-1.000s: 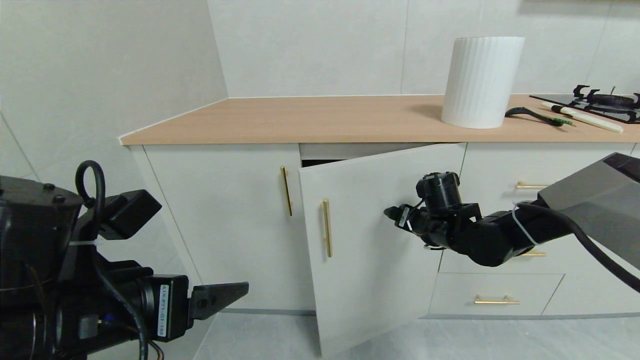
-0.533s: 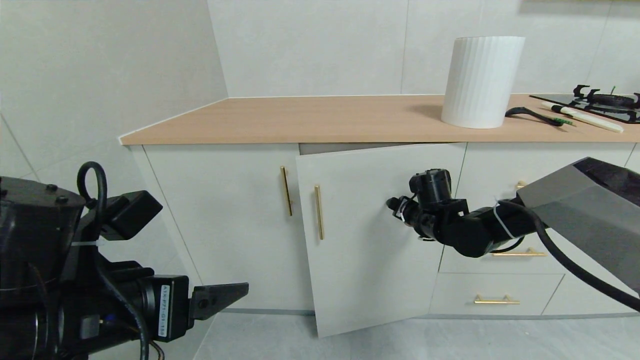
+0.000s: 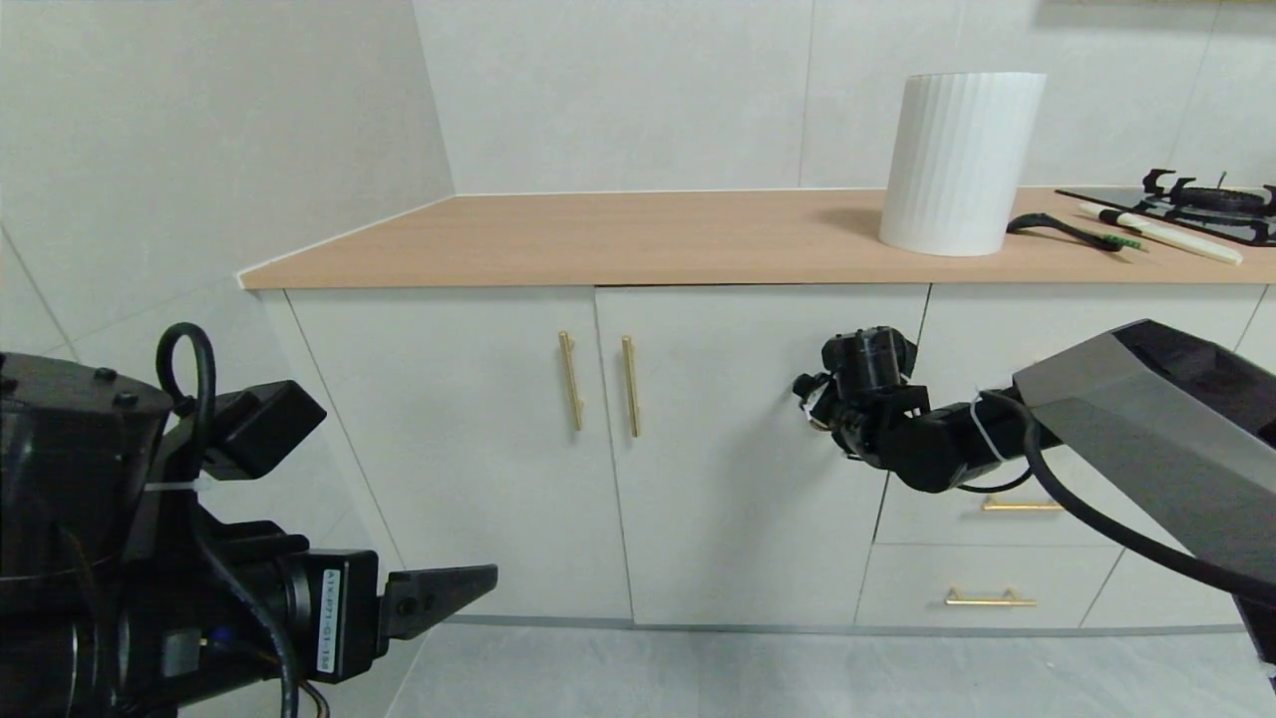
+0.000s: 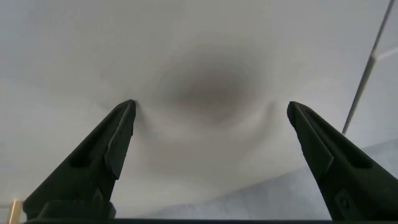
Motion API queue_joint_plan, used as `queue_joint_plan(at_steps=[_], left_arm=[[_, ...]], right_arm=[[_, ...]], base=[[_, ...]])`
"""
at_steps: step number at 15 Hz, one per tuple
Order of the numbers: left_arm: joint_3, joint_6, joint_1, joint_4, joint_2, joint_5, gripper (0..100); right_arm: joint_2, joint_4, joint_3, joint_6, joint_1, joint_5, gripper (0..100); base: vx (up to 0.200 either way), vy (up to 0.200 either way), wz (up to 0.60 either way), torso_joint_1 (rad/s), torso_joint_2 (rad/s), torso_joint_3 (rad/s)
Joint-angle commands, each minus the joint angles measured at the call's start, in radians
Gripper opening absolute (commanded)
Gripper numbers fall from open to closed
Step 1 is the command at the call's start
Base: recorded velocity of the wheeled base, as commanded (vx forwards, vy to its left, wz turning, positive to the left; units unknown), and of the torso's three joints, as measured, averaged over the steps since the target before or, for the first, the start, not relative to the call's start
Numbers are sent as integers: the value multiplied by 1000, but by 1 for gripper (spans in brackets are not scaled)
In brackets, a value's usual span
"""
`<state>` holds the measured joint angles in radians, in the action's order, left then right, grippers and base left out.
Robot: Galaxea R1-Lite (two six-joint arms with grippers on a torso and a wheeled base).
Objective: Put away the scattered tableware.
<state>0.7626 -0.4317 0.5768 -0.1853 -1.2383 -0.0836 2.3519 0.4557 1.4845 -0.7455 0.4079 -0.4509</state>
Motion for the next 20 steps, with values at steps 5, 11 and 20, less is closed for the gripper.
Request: queue_joint_plan(at_steps=[5, 11, 20], left_arm=[[0, -1, 0, 0, -1, -1, 100], [0, 1, 0, 0, 5, -2, 100], [-78, 169, -29, 1, 246, -70, 100]], right_arm=[[0, -8, 5, 0, -3, 0, 100], [-339, -48, -251, 60, 42, 115, 100], [-1223, -62, -823, 468, 89, 162, 100]], base=[[0, 0, 0, 0, 0, 0], [0, 0, 0, 0, 0, 0], [0, 0, 0, 0, 0, 0]])
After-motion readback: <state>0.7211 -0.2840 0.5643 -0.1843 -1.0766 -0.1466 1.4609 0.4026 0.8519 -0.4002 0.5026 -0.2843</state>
